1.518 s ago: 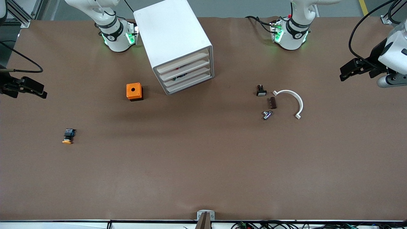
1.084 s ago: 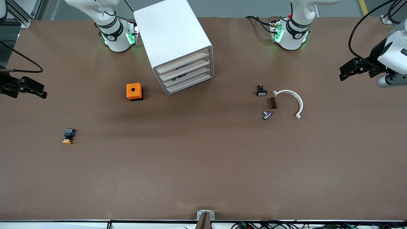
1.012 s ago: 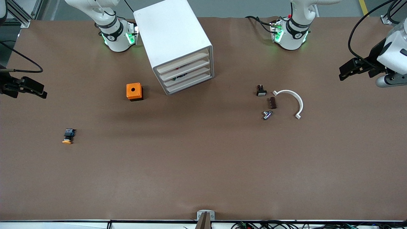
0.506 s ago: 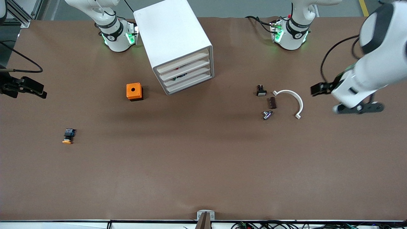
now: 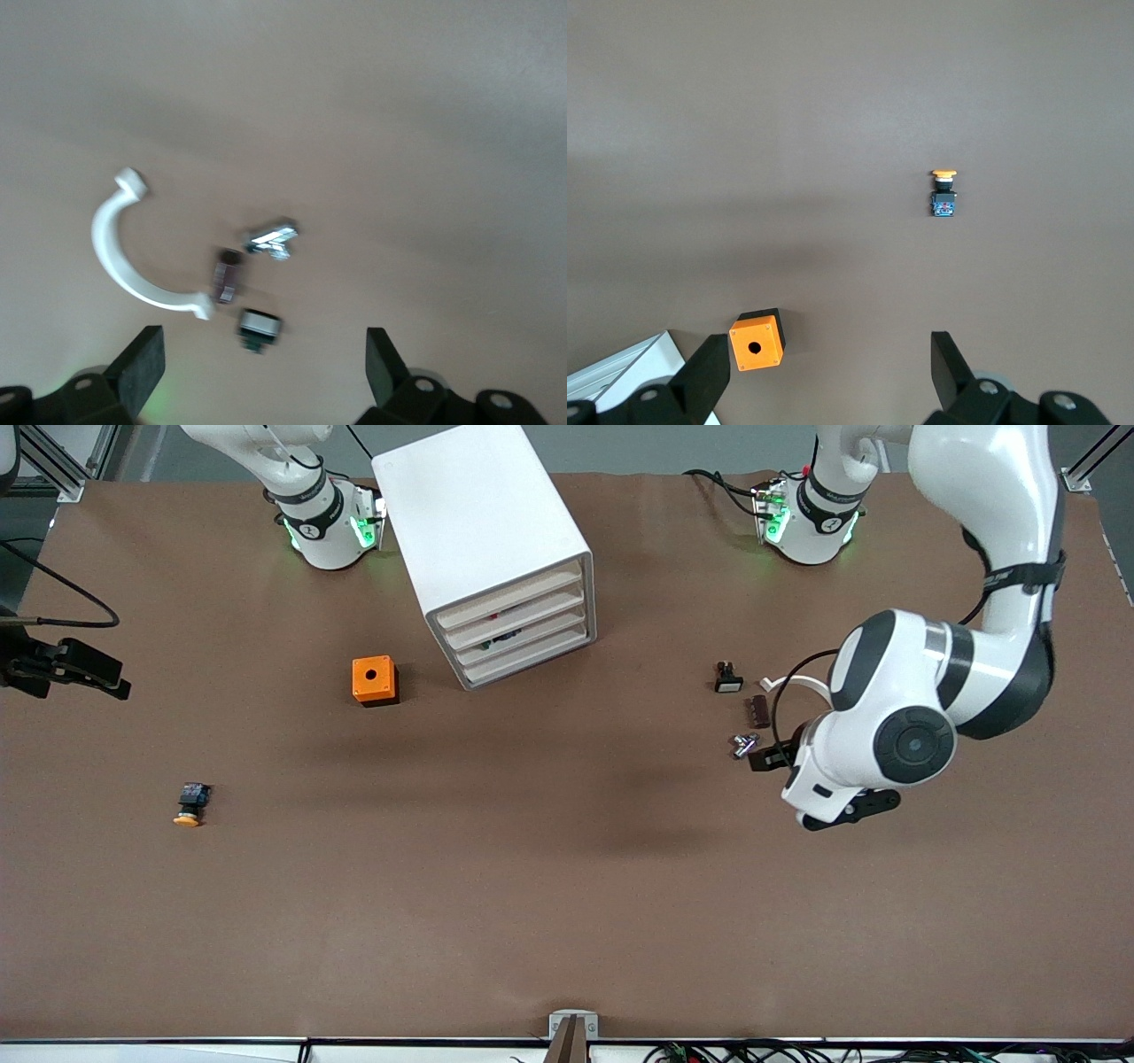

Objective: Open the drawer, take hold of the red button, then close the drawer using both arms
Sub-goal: 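Reach the left gripper toward the front of the white drawer cabinet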

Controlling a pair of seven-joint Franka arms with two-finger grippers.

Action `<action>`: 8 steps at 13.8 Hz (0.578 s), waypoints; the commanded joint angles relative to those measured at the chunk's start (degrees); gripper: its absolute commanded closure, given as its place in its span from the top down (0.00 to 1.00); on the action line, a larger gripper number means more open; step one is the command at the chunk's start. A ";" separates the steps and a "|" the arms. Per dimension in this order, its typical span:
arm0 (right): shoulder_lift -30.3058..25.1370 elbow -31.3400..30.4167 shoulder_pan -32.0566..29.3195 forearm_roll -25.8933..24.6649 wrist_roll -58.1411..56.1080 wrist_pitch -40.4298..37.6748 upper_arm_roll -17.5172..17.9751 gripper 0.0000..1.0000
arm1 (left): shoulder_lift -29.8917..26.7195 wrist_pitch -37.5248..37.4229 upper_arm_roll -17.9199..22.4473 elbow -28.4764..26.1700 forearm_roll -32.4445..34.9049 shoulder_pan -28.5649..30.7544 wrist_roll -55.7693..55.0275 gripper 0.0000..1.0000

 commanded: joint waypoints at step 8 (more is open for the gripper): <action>0.31 1.08 -0.40 0.01 -0.03 -0.88 0.23 1.00 | 9.53 0.21 0.07 1.90 -15.13 -9.45 -47.22 1.00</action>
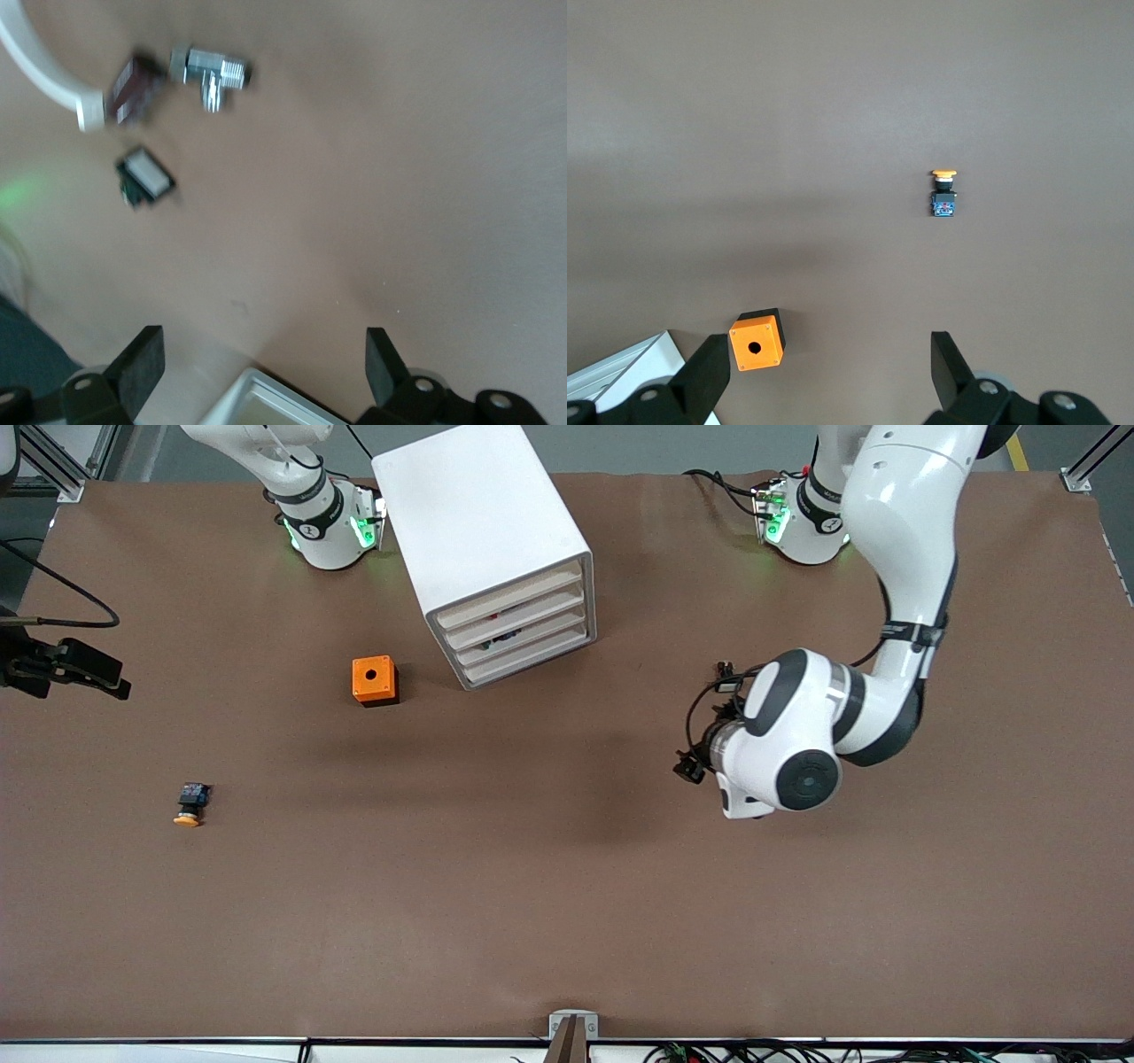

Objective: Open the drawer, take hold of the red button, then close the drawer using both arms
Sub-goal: 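Reach the left gripper toward the front of the white drawer cabinet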

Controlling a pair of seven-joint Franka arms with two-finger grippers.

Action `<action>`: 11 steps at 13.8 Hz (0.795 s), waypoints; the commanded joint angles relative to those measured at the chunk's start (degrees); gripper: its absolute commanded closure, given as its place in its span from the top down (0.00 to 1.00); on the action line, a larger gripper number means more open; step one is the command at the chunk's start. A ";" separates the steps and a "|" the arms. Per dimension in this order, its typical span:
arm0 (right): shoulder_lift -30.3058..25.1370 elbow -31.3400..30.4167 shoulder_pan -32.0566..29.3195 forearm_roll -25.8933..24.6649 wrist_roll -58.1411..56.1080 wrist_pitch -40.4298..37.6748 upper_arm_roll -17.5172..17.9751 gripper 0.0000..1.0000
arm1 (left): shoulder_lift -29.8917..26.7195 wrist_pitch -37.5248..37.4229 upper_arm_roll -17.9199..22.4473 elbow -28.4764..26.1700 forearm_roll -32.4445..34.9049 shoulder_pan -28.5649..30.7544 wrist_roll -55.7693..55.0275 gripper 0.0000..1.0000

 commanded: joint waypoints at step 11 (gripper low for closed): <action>0.31 1.08 -0.31 0.01 -0.03 -0.88 0.23 1.00 | 7.69 -0.68 0.34 1.13 -27.36 -10.97 -47.99 1.00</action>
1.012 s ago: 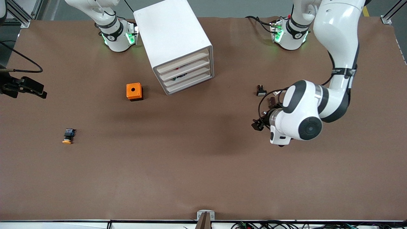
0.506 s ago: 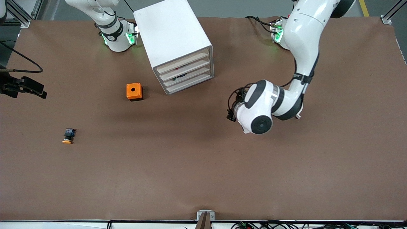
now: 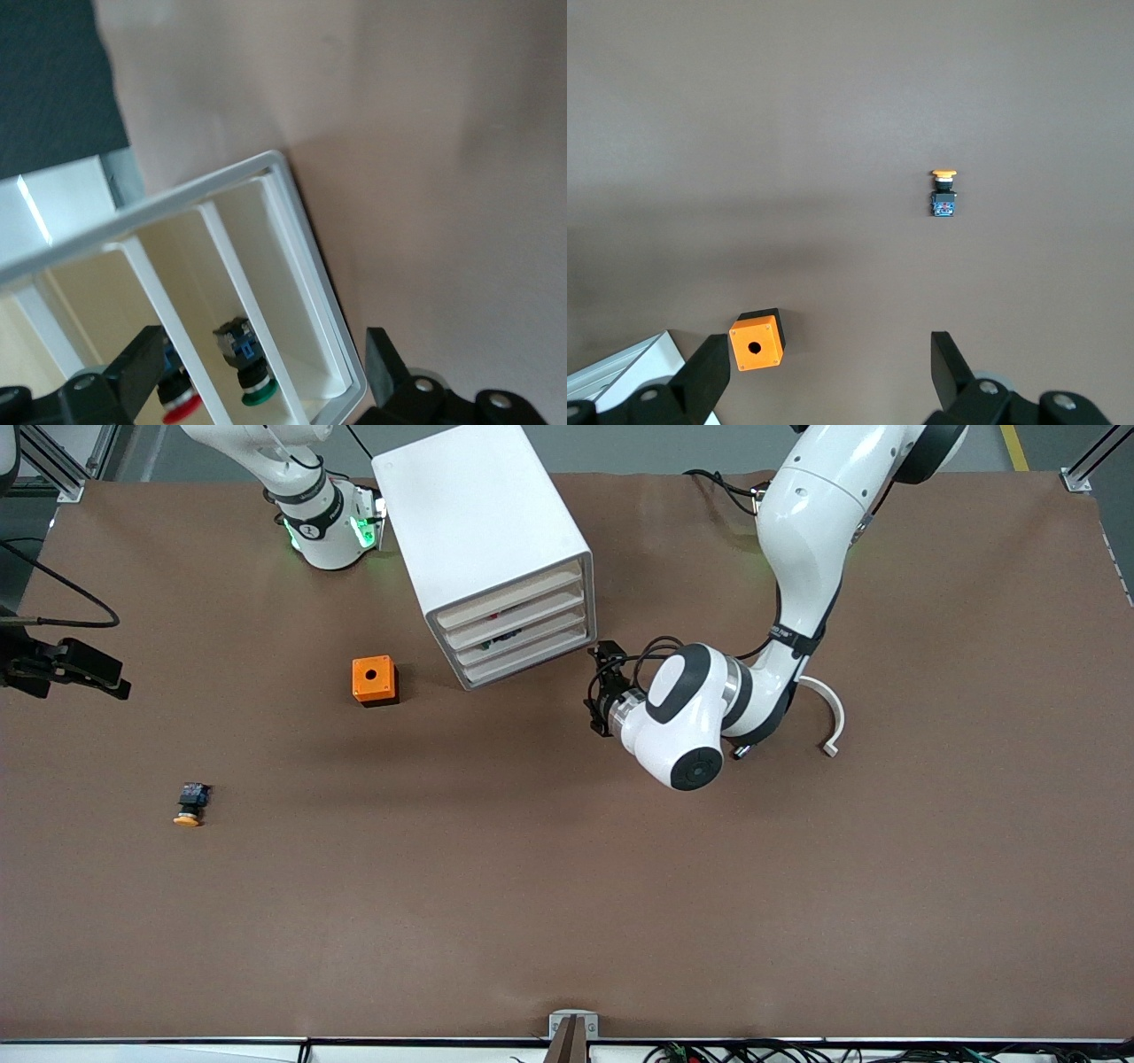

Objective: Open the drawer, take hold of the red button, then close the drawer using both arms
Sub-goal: 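Reach the left gripper toward the front of the white drawer cabinet, then grasp the drawer front with the left gripper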

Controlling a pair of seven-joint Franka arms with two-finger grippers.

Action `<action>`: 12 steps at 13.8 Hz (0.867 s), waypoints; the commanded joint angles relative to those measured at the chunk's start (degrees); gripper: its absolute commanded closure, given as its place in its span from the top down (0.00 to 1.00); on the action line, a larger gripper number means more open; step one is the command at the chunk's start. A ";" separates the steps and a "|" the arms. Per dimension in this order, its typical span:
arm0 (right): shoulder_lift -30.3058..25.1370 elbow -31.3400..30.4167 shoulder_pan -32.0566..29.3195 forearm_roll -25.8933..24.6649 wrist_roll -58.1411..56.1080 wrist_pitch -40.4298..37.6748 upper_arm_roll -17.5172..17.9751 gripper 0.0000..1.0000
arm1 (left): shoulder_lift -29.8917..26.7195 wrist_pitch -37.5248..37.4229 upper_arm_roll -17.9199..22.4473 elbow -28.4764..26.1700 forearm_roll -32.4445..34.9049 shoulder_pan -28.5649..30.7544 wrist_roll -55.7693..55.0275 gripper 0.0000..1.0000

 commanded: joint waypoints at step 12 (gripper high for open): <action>0.40 1.08 -0.31 0.01 -0.03 -0.88 0.23 1.00 | 4.37 -7.52 0.13 0.97 -12.21 -5.93 -13.04 0.64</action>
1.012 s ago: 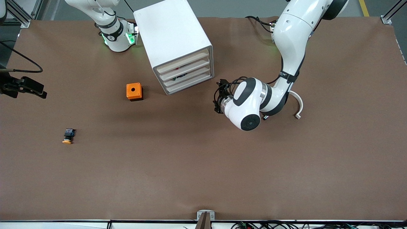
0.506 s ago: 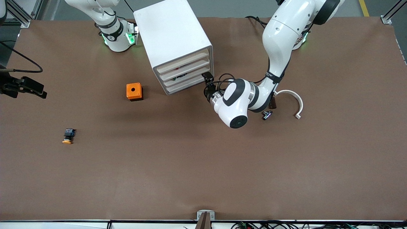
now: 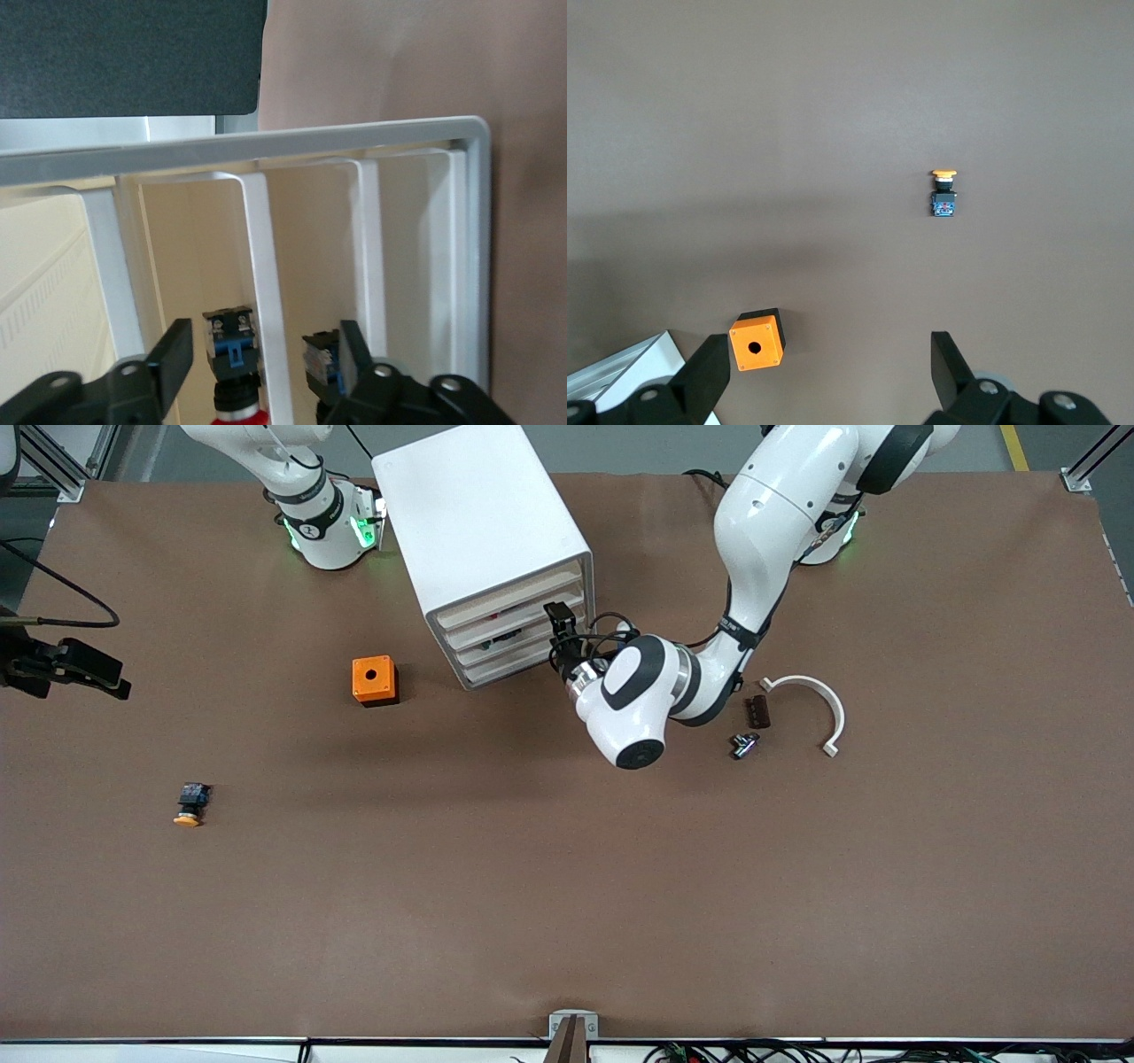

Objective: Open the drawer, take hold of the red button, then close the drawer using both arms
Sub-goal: 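Grasp the drawer front with the left gripper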

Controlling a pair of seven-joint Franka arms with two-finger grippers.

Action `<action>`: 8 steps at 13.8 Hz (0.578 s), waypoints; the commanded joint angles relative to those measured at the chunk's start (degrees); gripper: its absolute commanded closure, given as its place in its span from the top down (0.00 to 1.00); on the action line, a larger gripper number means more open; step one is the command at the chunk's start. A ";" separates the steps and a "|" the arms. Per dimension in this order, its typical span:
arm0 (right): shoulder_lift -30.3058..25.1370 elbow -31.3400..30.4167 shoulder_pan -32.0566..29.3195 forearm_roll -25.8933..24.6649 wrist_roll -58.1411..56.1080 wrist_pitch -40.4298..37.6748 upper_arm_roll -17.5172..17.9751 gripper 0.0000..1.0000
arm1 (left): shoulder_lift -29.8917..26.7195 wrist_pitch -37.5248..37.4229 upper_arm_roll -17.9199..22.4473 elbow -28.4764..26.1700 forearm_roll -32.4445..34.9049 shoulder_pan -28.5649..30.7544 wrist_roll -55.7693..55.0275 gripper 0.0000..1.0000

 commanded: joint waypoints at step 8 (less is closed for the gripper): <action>0.31 1.08 -0.31 0.09 -0.03 -0.88 0.23 1.00 | 3.54 -0.31 0.25 1.12 -4.97 -1.67 1.23 0.24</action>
